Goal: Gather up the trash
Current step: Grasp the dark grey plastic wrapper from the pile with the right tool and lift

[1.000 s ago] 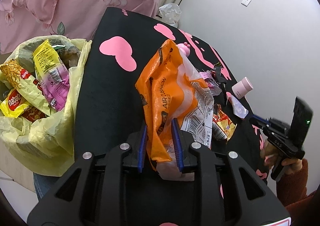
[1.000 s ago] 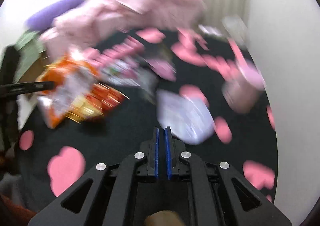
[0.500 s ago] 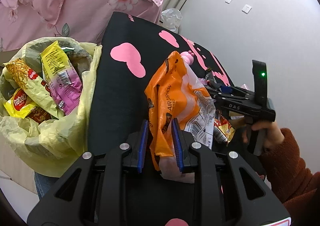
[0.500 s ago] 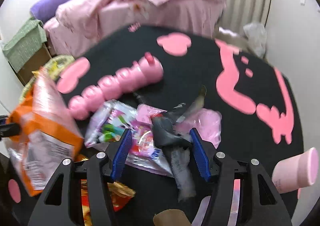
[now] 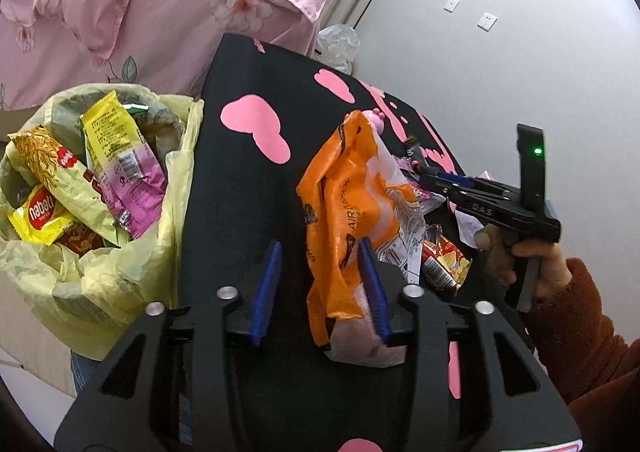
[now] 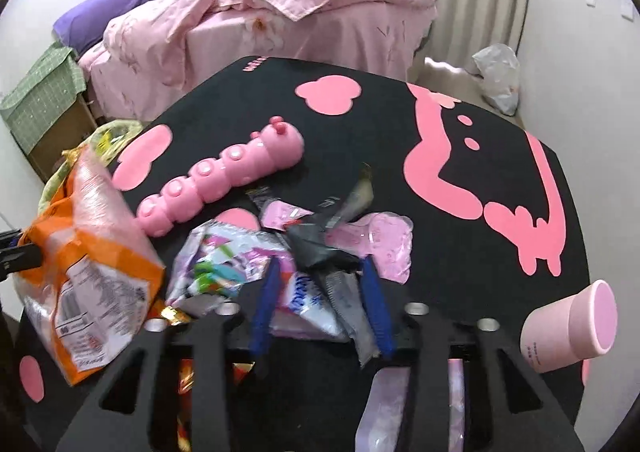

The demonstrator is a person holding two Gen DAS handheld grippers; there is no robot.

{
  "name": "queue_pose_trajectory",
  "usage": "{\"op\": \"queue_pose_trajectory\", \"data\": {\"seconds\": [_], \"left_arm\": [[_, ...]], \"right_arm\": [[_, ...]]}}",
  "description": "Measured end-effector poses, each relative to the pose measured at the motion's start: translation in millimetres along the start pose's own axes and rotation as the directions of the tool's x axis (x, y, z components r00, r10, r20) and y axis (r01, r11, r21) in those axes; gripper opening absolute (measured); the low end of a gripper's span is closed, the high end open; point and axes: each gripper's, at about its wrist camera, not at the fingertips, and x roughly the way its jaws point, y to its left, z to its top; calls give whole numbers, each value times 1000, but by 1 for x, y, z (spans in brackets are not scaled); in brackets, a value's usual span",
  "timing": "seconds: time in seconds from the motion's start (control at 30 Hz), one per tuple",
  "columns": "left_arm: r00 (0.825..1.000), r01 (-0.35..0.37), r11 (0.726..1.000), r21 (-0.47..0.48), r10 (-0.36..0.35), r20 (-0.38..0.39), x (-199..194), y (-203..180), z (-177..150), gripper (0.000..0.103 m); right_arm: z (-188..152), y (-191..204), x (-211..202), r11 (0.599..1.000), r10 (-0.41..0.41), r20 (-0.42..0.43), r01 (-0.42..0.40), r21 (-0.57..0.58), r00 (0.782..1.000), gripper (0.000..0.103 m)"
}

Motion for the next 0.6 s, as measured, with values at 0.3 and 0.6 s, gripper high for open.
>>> {"op": "queue_pose_trajectory", "data": {"seconds": [0.3,0.6], "left_arm": [[999,-10,1000,11,11,-36,1,-5,-8,56],[999,35,999,-31,-36,-35,-2,-19,-4,14]], "right_arm": [[-8,12,-58,1000,2,149,-3,8,989,24],[-23,26,-111,1000,-4,238,1,15,971,24]]}}
